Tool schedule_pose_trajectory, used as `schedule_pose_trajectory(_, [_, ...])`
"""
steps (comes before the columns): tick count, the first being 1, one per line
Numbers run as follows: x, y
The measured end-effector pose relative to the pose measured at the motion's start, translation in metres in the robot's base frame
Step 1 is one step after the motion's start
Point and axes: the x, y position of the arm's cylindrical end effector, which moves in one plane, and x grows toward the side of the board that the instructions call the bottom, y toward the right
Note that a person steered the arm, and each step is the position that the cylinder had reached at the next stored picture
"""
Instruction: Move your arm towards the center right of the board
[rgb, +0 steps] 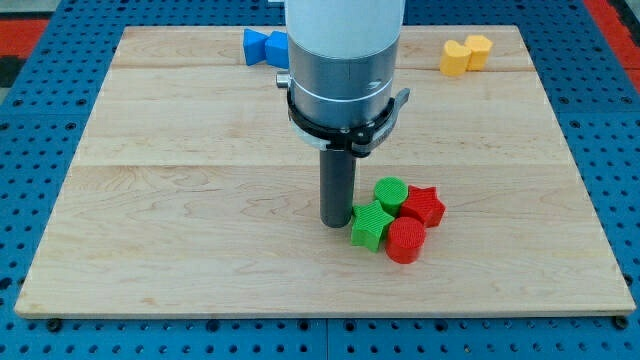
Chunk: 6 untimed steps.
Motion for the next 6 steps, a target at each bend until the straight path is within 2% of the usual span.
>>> schedule_pose_trajectory(1, [-0.026,-0.031])
schedule_pose_trajectory(2, [-0.080,-0.040])
schedule_pose_trajectory(3, [-0.123,-0.010])
schedule_pose_trajectory(6, [-0.128,0.290])
